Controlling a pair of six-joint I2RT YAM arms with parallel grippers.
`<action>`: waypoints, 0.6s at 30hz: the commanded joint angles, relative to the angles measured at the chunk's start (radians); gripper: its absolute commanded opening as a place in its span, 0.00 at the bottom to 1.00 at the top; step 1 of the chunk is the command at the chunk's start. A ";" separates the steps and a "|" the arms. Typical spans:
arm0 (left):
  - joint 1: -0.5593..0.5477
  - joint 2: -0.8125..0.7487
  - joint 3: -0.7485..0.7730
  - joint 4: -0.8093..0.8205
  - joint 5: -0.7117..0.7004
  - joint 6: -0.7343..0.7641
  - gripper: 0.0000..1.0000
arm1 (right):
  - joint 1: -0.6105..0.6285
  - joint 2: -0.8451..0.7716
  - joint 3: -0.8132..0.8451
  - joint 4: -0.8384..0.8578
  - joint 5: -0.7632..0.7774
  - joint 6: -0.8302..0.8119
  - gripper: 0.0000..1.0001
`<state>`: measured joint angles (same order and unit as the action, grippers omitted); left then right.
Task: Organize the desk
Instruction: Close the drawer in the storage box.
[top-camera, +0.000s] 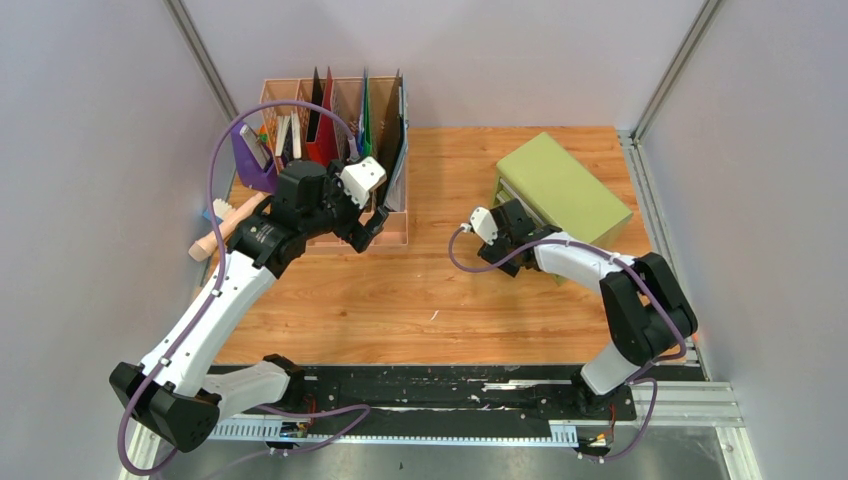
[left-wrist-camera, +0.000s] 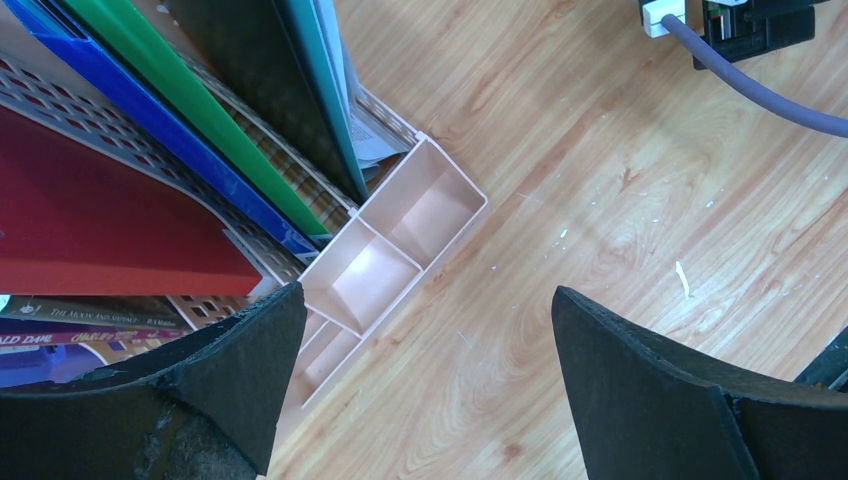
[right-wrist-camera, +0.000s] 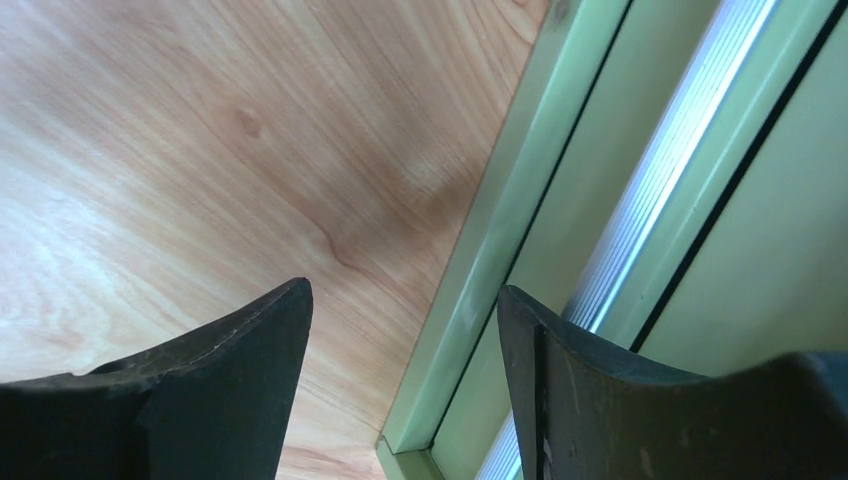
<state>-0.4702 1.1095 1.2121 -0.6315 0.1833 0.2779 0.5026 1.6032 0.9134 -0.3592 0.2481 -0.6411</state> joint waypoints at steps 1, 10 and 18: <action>0.007 -0.015 0.007 0.024 0.020 0.010 1.00 | 0.028 -0.064 0.020 -0.007 -0.102 0.026 0.69; 0.007 -0.020 0.014 0.020 0.018 0.004 1.00 | 0.051 -0.070 0.150 -0.045 -0.281 0.059 0.69; 0.007 -0.037 0.027 0.007 0.009 -0.001 1.00 | 0.044 0.144 0.400 -0.044 -0.212 0.007 0.68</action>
<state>-0.4702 1.1084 1.2121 -0.6323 0.1829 0.2775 0.5529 1.6421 1.1896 -0.4160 -0.0010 -0.6079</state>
